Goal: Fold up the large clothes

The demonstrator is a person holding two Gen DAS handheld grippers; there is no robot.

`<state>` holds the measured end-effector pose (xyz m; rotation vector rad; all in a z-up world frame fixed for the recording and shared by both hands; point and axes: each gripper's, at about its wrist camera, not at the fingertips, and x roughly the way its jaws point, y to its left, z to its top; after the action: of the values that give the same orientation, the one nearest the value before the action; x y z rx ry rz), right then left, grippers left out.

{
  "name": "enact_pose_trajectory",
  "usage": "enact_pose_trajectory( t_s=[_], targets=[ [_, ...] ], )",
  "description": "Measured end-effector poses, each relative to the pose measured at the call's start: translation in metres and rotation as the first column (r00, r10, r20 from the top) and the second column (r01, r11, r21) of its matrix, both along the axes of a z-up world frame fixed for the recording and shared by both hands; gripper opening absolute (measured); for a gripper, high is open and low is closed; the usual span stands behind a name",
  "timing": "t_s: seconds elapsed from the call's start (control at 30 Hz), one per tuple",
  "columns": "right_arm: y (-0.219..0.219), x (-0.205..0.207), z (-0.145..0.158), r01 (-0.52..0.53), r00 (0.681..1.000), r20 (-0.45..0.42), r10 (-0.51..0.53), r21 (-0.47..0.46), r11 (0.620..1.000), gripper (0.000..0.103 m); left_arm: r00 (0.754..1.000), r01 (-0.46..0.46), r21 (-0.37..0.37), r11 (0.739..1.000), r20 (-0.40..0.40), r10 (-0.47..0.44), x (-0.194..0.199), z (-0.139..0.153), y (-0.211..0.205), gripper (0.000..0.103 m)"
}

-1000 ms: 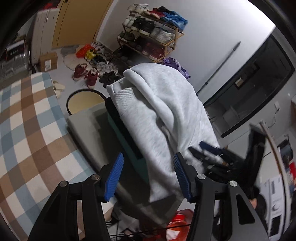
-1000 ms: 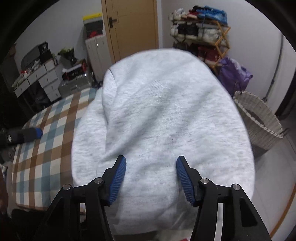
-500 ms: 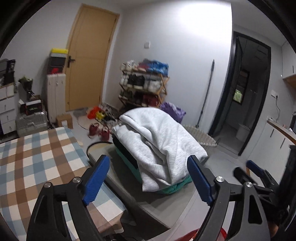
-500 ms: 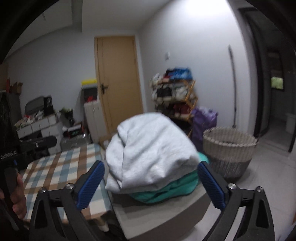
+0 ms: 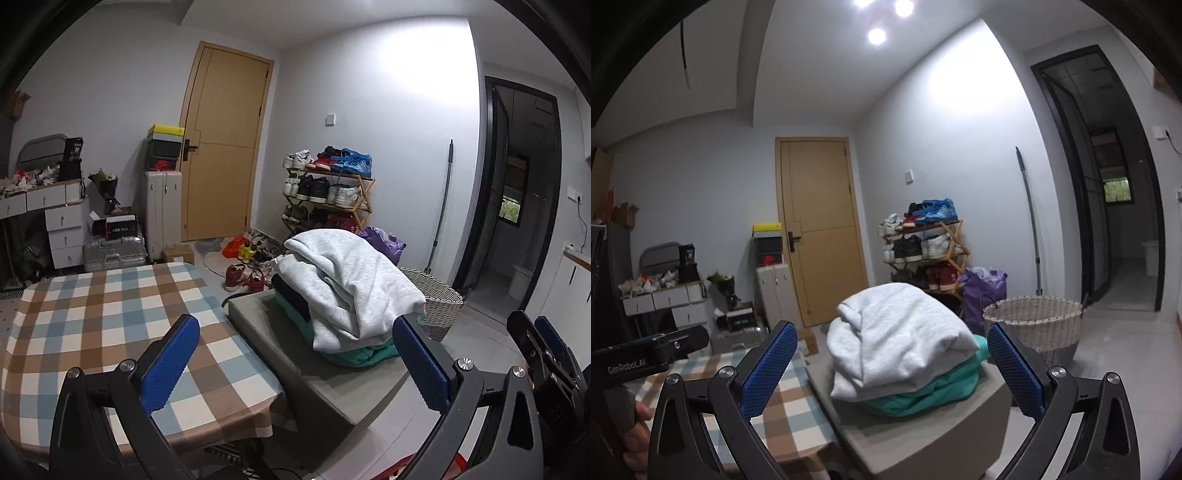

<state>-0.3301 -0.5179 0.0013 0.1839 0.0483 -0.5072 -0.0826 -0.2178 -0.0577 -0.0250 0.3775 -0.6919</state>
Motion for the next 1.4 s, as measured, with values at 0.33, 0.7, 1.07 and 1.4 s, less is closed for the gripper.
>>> enact_pose_trajectory(
  t_s=[0.33, 0.7, 1.07, 1.4],
  targets=[
    [0.004, -0.011, -0.003, 0.007, 1.0, 0.011, -0.007, 0.016, 1.0, 0.103, 0.999, -0.033, 0.027, 0.999, 0.041, 0.032, -0.009, -0.01, -0.001, 0.102],
    [0.009, -0.012, -0.006, 0.017, 1.0, -0.012, -0.017, -0.019, 1.0, 0.103, 0.997, -0.025, 0.036, 0.999, 0.069, 0.022, -0.022, -0.012, -0.007, 0.102],
    [0.014, -0.016, -0.003, 0.039, 0.999, -0.01, -0.039, -0.049, 0.998, 0.103, 0.997, -0.015, 0.047, 0.999, 0.075, 0.011, -0.029, -0.009, -0.007, 0.102],
    [0.015, -0.019, -0.004, 0.045, 0.999, -0.005, -0.045, -0.052, 0.998, 0.103, 0.998, -0.009, 0.039, 0.999, 0.063, 0.006, -0.028, -0.008, -0.007, 0.102]
  ],
)
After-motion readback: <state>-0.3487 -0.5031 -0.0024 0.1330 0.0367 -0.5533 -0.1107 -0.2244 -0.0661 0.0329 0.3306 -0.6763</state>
